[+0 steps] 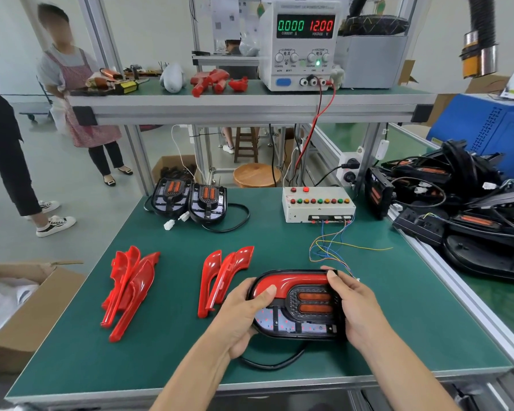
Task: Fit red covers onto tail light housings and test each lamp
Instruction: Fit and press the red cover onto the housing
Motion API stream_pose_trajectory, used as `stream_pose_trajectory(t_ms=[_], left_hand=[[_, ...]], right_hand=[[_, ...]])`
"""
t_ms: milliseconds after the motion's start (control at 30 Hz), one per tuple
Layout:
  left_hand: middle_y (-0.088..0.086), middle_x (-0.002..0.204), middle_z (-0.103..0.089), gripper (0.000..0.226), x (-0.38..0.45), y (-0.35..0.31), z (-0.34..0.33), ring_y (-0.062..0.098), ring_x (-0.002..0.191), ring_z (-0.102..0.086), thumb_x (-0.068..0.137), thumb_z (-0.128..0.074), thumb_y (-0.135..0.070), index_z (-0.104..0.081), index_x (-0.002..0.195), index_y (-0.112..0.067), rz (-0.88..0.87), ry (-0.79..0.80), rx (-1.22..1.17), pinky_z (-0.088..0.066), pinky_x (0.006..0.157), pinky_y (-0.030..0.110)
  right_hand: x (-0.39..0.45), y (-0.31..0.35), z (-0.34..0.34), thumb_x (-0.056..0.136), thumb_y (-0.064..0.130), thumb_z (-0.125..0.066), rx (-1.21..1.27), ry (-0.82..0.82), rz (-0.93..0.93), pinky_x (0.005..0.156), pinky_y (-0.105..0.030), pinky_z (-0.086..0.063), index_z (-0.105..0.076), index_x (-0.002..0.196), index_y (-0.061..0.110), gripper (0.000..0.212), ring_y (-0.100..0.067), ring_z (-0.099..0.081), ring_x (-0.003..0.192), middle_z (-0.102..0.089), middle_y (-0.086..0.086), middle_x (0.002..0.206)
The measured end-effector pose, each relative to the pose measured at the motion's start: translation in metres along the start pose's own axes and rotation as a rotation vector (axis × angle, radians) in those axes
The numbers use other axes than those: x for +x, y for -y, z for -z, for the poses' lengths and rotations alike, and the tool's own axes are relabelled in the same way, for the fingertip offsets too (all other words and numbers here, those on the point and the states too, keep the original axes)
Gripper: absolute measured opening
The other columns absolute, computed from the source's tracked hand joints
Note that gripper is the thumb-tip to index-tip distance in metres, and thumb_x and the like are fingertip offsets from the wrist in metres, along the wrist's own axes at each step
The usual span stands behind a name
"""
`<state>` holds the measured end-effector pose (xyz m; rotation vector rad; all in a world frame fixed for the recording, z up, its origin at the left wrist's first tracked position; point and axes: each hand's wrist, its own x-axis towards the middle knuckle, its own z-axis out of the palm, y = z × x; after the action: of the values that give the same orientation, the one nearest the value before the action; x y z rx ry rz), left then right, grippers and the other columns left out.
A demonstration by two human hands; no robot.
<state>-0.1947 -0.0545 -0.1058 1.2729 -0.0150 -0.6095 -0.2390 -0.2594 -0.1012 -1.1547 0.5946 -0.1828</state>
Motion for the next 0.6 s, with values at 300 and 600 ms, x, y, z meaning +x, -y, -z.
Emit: stream_pose_trajectory(t_ms=[300, 600], left_hand=[[0.018, 0.122, -0.072, 0.036, 0.003, -0.007, -0.005, 0.04, 0.122, -0.063, 0.095, -0.073, -0.019, -0.063, 0.126, -0.005, -0.122, 0.025, 0.13, -0.045, 0.111, 0.056], [0.02, 0.137, -0.064, 0.037, -0.006, -0.011, 0.004, 0.036, 0.132, -0.057, 0.106, -0.051, -0.015, -0.053, 0.141, -0.004, -0.037, 0.174, 0.029, -0.04, 0.116, 0.055]], right_hand=[[-0.011, 0.025, -0.021, 0.092, 0.047, -0.062, -1.15, 0.029, 0.942, 0.107, -0.028, -0.036, -0.074, 0.121, 0.02, 0.041, -0.016, -0.055, 0.118, -0.069, 0.006, 0.12], [0.012, 0.066, -0.049, 0.081, 0.078, -0.046, -1.459, 0.699, 0.462, 0.094, -0.039, -0.053, -0.068, 0.113, 0.034, 0.058, -0.007, -0.067, 0.098, -0.073, 0.015, 0.105]])
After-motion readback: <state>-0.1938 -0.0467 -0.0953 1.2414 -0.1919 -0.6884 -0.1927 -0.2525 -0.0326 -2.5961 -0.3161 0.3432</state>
